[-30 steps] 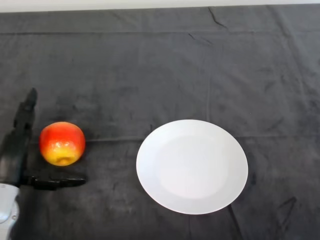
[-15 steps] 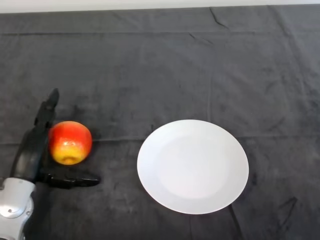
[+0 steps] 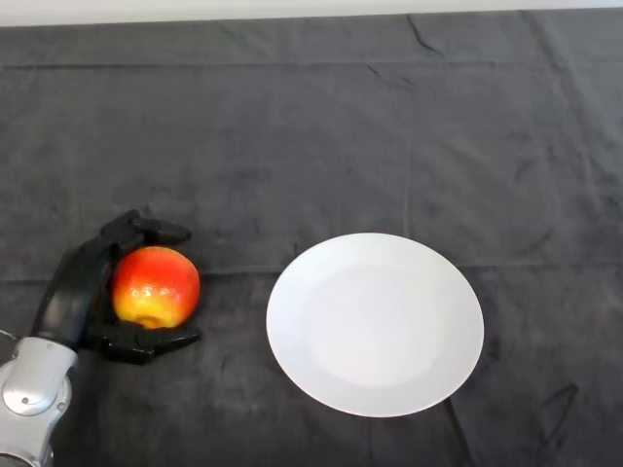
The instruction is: Move the apple to the plate
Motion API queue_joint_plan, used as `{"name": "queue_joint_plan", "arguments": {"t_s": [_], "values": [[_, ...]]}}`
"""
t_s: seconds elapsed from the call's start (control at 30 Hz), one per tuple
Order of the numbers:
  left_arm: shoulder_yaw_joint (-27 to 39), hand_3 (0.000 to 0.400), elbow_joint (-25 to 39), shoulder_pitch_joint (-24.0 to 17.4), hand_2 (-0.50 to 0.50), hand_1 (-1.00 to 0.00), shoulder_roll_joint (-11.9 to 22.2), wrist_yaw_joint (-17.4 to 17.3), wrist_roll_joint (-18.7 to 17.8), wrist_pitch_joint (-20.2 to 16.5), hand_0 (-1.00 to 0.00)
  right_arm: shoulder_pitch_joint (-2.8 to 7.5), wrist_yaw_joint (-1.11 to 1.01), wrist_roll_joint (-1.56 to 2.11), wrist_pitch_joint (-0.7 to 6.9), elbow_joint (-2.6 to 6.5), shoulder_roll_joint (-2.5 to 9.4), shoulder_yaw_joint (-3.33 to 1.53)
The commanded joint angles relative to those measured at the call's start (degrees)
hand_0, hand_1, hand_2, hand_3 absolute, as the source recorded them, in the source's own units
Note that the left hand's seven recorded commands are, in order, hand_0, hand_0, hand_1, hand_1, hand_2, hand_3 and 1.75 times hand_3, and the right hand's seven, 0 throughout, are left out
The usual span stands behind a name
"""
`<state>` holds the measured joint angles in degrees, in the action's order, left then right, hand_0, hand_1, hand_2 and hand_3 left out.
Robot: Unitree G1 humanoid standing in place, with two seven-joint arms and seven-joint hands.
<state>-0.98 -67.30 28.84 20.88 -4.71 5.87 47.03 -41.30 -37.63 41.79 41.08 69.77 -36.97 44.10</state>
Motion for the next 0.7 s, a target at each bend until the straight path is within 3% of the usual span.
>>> {"name": "queue_joint_plan", "arguments": {"t_s": [0.03, 0.27, 0.7], "values": [[-2.0, 0.400, 0.2, 0.0, -0.03, -0.95, 0.9, -1.8, 1.1, -2.6, -1.00, -0.72, -0.10, 0.88, -0.20, -0.17, -1.11, 0.88], [-2.0, 0.400, 4.2, 0.3, -0.01, -0.97, 0.7, -0.9, 0.8, -4.5, -1.00, -0.71, -0.08, 0.89, -0.20, -0.20, -1.09, 0.88], [-4.6, 0.400, 18.7, -3.6, -0.01, -0.99, -2.7, 6.0, 2.1, -5.7, -1.00, -0.62, 0.01, 0.91, -0.23, -0.41, -0.98, 0.88]]}}
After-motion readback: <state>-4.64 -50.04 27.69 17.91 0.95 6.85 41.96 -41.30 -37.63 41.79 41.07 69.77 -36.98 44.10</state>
